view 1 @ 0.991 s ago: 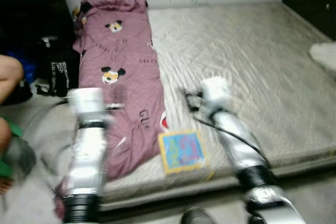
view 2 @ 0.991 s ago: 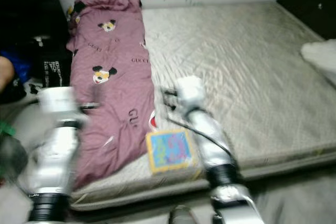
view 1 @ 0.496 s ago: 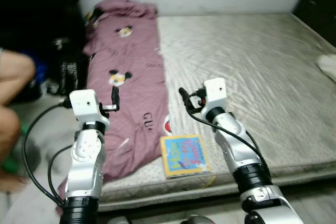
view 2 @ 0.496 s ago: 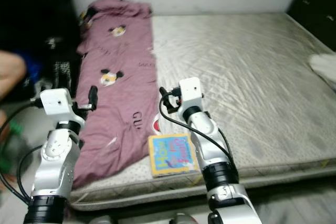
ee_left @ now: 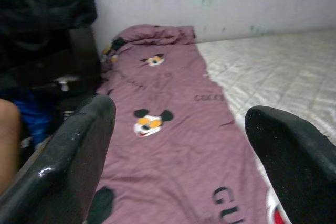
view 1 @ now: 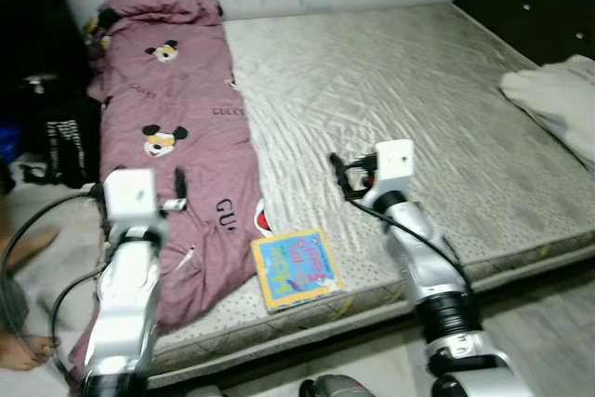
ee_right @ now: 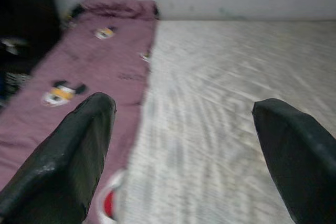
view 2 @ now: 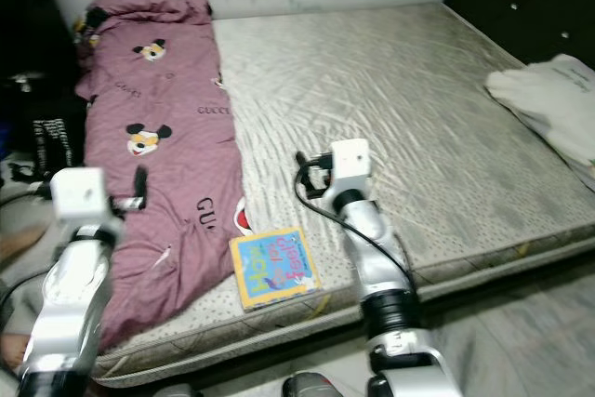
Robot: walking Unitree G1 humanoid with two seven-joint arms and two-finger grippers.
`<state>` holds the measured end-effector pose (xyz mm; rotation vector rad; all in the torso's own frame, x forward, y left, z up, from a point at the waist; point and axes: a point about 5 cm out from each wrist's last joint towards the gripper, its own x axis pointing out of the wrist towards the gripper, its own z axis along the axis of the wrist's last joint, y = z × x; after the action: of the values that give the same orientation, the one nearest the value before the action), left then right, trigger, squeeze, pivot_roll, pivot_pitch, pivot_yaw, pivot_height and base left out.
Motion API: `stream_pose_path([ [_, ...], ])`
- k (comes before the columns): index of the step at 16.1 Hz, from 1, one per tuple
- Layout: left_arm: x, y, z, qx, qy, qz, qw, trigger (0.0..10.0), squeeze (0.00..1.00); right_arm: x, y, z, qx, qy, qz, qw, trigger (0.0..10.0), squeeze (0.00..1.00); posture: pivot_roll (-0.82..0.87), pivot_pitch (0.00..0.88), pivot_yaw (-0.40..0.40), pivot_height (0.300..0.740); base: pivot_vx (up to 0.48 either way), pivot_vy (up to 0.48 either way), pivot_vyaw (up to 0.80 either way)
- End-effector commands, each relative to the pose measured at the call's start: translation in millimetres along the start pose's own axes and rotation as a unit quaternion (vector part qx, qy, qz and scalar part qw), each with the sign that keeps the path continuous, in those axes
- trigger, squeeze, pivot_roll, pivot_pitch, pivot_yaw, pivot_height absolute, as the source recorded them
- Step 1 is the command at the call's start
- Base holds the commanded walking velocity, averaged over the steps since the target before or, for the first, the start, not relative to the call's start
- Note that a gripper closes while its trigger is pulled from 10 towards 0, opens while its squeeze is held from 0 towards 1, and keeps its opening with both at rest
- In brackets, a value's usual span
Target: Clean up the room
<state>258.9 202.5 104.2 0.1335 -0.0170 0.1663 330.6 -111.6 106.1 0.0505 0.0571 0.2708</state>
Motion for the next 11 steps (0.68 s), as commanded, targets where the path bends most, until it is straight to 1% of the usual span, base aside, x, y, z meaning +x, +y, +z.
stream_pose_path([
  [1, -4.6, 5.7, 3.7, -0.003, -0.017, 0.007, 1.000, 10.0, 0.00, -2.9, -3.2, 7.2, 0.014, -0.021, -0.014, 1.000, 10.0, 0.00, -0.03, 0.000, -0.019, 0.740, 0.000, 0.000, 0.00],
  [2, -9.2, 9.3, 0.1, -0.009, -0.006, 0.018, 1.000, 10.0, 0.00, -5.9, -2.5, 10.3, 0.027, -0.030, -0.018, 0.999, 10.0, 0.00, -0.03, 0.000, -0.016, 0.740, 0.000, 0.000, 0.00],
  [3, -10.6, 9.6, -0.7, -0.014, -0.005, 0.023, 1.000, 10.0, 0.00, -8.2, -2.2, 13.3, 0.031, -0.039, -0.021, 0.999, 10.0, 0.00, -0.04, 0.007, -0.015, 0.740, 0.000, 0.000, 0.00],
  [4, -11.8, 7.2, -0.6, -0.008, -0.005, 0.019, 1.000, 10.0, 0.00, -10.9, -2.5, 15.3, 0.033, -0.041, -0.024, 0.998, 10.0, 0.00, -0.04, 0.026, -0.015, 0.740, 0.000, 0.000, 0.00],
  [5, -13.6, 2.6, -0.1, -0.018, -0.001, 0.009, 1.000, 10.0, 0.00, -14.3, -3.8, 14.9, 0.034, -0.039, -0.028, 0.998, 10.0, 0.00, -0.04, 0.056, -0.019, 0.740, 0.000, 0.000, 0.00],
  [6, -15.4, 0.1, -0.4, -0.023, 0.000, -0.001, 1.000, 10.0, 0.00, -17.4, -4.4, 12.4, 0.035, -0.035, -0.029, 0.998, 10.0, 0.00, -0.04, 0.061, -0.020, 0.736, 0.000, 0.000, 0.00],
  [7, -17.8, 0.3, -1.7, -0.023, 0.002, -0.001, 1.000, 10.0, 0.00, -21.2, -4.8, 7.2, 0.034, -0.026, -0.030, 0.999, 10.0, 0.00, -0.04, 0.069, -0.023, 0.721, 0.000, 0.000, 0.00],
  [8, -19.0, 0.0, -2.2, -0.022, 0.005, -0.001, 1.000, 10.0, 0.00, -23.2, -4.7, 6.0, 0.035, -0.023, -0.029, 0.999, 10.0, 0.00, -0.04, 0.069, -0.023, 0.711, 0.000, 0.000, 0.00],
  [9, -19.7, -1.5, -2.3, -0.017, 0.007, -0.007, 1.000, 10.0, 0.00, -24.9, -3.6, 5.8, 0.034, -0.019, -0.029, 0.999, 10.0, 0.00, -0.04, 0.072, -0.023, 0.691, 0.000, 0.000, 0.00],
  [11, -19.2, -3.8, -3.6, -0.012, 0.013, -0.013, 1.000, 10.0, 0.00, -24.7, -2.6, 5.8, 0.036, -0.016, -0.027, 0.999, 10.0, 0.00, -0.04, 0.072, -0.023, 0.671, 0.000, 0.000, 0.00],
])
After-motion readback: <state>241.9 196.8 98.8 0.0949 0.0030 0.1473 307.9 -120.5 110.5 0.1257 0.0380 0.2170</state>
